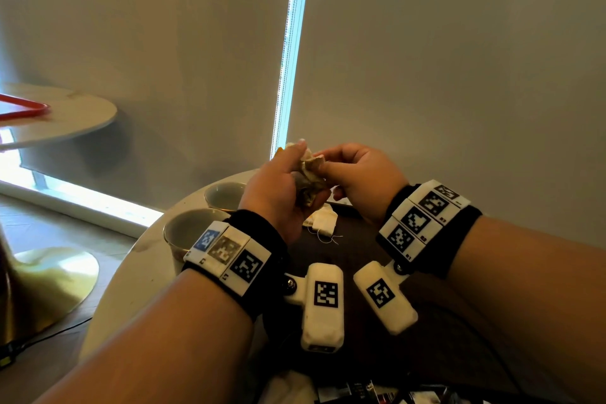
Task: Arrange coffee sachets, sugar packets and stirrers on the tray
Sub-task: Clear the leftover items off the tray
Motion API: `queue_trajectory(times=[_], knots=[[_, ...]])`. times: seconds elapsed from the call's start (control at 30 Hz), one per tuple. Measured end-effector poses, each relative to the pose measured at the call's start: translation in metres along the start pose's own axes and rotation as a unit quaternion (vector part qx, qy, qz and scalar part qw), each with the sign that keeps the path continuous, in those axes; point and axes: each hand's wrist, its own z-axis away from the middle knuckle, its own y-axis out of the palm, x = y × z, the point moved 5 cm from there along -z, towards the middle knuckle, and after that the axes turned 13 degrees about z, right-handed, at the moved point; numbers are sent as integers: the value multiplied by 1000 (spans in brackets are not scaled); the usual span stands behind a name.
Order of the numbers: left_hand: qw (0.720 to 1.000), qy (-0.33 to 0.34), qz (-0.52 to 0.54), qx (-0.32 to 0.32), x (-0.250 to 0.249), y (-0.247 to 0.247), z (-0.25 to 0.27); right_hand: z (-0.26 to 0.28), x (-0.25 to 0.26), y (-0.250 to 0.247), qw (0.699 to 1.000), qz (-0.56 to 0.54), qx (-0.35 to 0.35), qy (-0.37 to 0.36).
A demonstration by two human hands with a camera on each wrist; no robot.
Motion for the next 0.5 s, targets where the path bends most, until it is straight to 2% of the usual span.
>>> queue_trajectory(times=[0.17,0.5], knots=[[999,-31,4,21,0,-1,-2,1,-6,3,990,-120,3,68],[999,-2,-44,4,2,-4,-6,3,-6,3,984,-153,5,96]])
